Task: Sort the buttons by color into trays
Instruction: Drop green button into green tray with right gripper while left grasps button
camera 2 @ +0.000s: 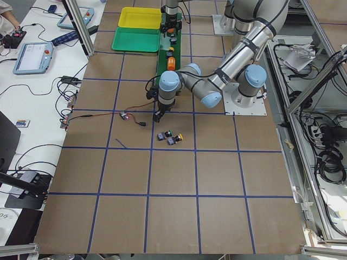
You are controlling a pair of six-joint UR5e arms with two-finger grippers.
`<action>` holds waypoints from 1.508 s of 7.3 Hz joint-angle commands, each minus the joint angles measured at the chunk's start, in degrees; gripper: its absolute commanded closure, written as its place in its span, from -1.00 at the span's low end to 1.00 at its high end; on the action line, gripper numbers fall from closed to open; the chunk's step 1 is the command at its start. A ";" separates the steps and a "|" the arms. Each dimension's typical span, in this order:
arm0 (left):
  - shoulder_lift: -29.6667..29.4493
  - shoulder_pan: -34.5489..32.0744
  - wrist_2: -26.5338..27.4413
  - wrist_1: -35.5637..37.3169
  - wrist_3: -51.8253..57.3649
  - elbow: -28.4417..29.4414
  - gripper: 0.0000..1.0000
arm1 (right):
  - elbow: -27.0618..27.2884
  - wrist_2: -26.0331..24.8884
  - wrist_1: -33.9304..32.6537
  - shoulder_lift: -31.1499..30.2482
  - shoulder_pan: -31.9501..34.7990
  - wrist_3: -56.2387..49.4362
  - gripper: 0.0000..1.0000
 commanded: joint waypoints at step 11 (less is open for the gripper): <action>-8.16 -0.56 4.18 7.19 -32.92 0.03 0.06 | -8.85 -1.41 11.51 0.89 -4.68 -10.07 1.00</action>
